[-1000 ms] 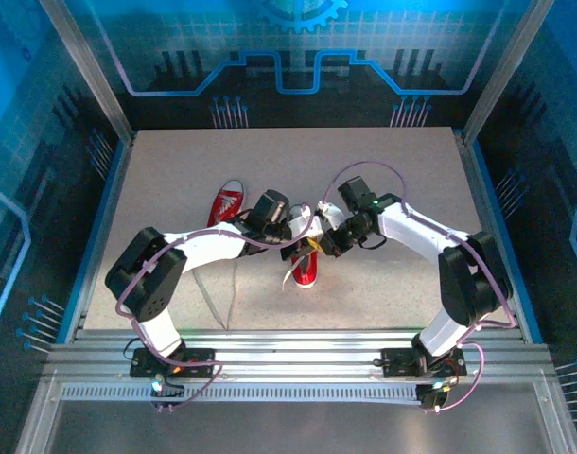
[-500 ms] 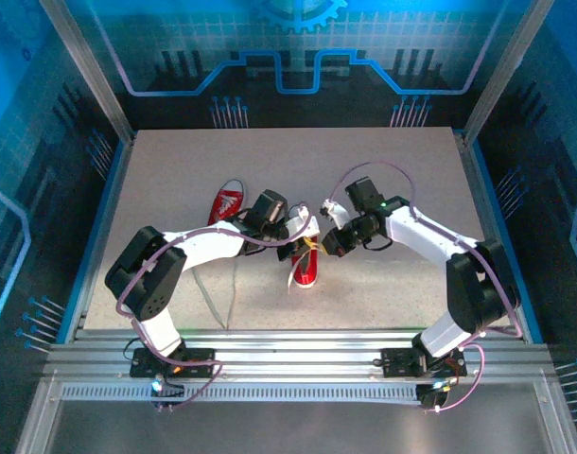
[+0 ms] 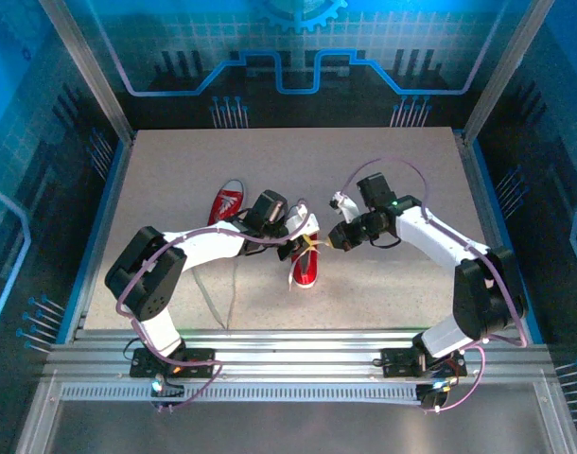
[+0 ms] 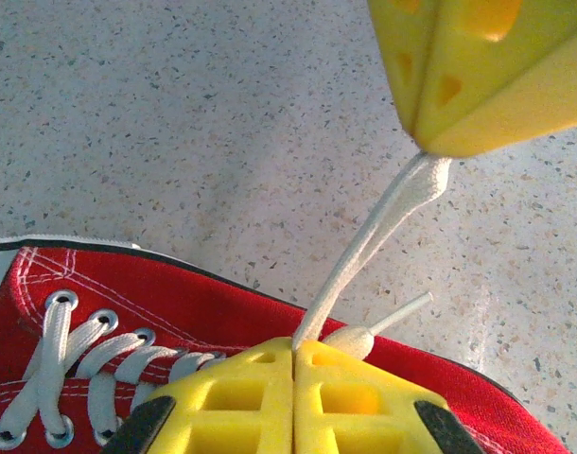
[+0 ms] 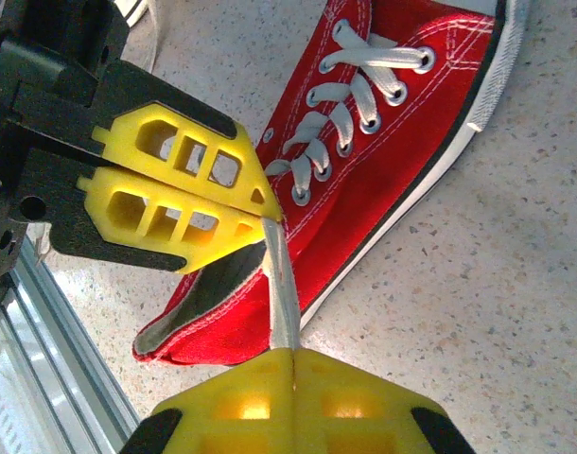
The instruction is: Tie the shoes
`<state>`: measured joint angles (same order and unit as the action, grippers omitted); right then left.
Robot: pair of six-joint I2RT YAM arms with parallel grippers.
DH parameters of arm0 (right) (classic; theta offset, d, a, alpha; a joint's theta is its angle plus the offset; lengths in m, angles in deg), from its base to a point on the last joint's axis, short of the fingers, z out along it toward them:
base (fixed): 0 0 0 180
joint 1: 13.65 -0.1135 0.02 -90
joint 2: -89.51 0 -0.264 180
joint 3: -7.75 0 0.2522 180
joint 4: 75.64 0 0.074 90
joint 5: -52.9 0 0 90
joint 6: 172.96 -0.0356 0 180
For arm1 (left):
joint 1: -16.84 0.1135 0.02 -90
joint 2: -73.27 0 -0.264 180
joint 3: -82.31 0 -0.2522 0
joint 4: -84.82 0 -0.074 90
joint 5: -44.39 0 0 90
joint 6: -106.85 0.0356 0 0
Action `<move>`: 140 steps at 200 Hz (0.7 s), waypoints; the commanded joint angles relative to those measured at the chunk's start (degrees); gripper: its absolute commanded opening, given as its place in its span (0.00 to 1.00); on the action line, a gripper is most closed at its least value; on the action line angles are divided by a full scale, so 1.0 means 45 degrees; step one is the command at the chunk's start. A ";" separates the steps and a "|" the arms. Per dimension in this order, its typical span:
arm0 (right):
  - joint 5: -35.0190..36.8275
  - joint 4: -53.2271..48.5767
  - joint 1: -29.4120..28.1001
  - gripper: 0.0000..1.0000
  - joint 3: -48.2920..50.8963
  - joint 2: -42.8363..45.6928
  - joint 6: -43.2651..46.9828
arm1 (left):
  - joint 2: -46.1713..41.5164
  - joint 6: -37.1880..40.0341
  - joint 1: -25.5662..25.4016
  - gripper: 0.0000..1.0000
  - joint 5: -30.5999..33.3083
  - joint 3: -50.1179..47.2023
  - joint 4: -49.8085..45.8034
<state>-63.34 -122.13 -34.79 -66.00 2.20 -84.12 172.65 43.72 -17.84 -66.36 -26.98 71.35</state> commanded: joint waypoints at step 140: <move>-0.0782 0.2182 -0.0547 0.37 0.1476 0.0614 -0.1480 | -0.1923 -0.2320 0.0376 0.43 -0.0153 -0.1227 0.0877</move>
<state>-65.90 -115.77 -34.40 -60.08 6.44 -88.30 168.89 38.17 -17.29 -64.96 -30.43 71.79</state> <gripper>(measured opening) 0.345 0.424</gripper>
